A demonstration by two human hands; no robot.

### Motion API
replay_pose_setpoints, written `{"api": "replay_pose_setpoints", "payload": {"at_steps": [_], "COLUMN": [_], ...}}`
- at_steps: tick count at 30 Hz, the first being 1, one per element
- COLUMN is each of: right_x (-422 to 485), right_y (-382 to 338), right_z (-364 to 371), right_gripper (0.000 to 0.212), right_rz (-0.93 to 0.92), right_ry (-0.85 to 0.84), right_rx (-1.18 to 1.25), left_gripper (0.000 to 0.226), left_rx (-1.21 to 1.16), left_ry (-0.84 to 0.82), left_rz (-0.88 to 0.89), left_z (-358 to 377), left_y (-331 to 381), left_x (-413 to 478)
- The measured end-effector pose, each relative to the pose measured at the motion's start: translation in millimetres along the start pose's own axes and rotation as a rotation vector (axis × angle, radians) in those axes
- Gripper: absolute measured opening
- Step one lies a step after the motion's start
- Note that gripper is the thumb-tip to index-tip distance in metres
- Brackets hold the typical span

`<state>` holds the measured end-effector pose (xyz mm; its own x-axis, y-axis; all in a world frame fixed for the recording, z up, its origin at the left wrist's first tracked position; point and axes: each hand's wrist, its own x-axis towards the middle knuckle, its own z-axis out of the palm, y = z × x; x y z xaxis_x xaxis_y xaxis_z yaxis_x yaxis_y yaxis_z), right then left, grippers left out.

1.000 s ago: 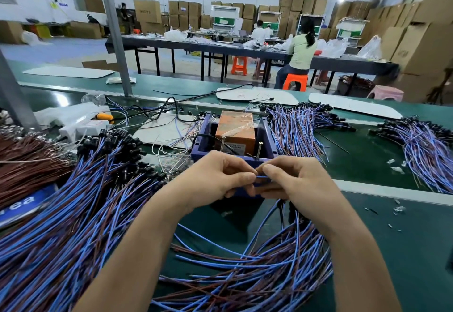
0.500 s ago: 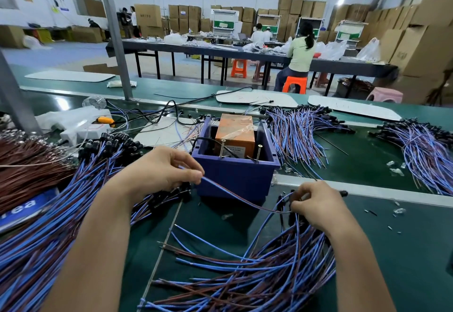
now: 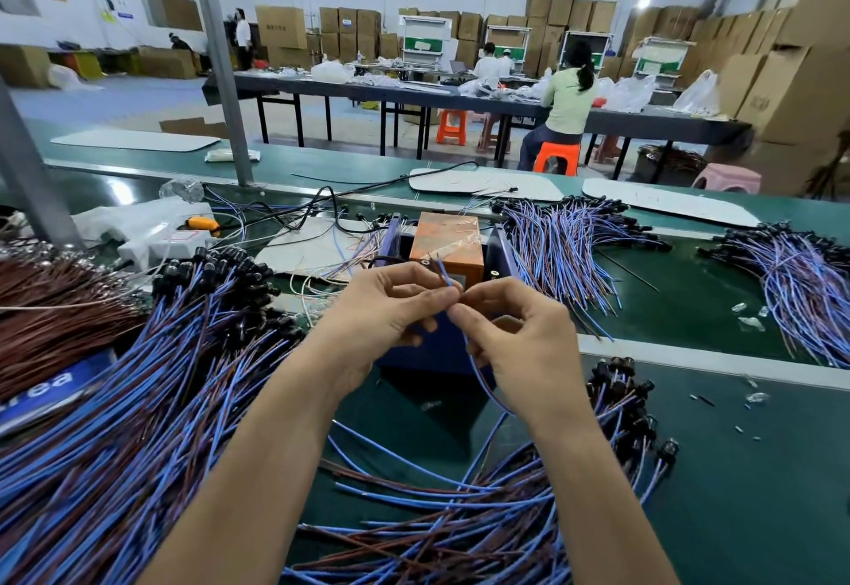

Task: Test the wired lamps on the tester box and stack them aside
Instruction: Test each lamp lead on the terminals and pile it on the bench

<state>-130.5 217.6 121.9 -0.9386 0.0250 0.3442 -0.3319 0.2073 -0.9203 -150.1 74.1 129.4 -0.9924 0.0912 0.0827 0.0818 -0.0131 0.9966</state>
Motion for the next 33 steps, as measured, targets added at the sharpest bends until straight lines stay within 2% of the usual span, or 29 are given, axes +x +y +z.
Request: {"api": "replay_pose_setpoints", "payload": {"at_steps": [5, 9, 11, 14, 17, 18, 20, 26, 33], "right_x": [2.3, 1.7, 1.0, 2.2, 3.0, 2.8, 3.1, 4.4, 9.3], "right_y": [4.3, 2.3, 1.2, 2.8, 6.6, 7.7, 10.2, 15.1, 16.5], "right_z": [-1.7, -3.2, -4.7, -5.3, -2.7, -1.4, 1.0, 5.2, -12.4], "right_gripper": [0.025, 0.022, 0.023, 0.020, 0.017, 0.016, 0.018, 0.019, 0.030], "right_rz": [-0.053, -0.053, -0.070, -0.105, -0.101, -0.091, -0.079, -0.054, -0.035], "right_ry": [0.021, -0.019, -0.027, 0.021, 0.076, 0.083, 0.099, 0.149, 0.222], "right_rx": [-0.124, -0.046, -0.013, -0.048, -0.083, -0.086, -0.078, -0.053, 0.008], "left_gripper": [0.005, 0.002, 0.008, 0.015, 0.005, 0.010, 0.015, 0.011, 0.009], "left_rx": [-0.030, -0.145, -0.192, -0.167, -0.133, -0.125, -0.124, -0.087, -0.092], "left_ry": [0.003, -0.036, -0.078, -0.077, -0.024, -0.013, -0.001, 0.003, 0.059], "left_rz": [-0.048, -0.086, -0.102, -0.116, -0.107, -0.097, -0.089, -0.066, -0.083], "left_z": [0.5, 2.9, 3.6, 4.8, 7.4, 7.4, 7.4, 9.0, 6.9], "left_y": [-1.4, -2.8, -2.0, -2.4, -3.6, -5.3, -6.6, -7.0, -8.6], "left_x": [-0.5, -0.5, -1.5, -0.8, 0.7, 1.6, 1.6, 1.8, 4.8]}}
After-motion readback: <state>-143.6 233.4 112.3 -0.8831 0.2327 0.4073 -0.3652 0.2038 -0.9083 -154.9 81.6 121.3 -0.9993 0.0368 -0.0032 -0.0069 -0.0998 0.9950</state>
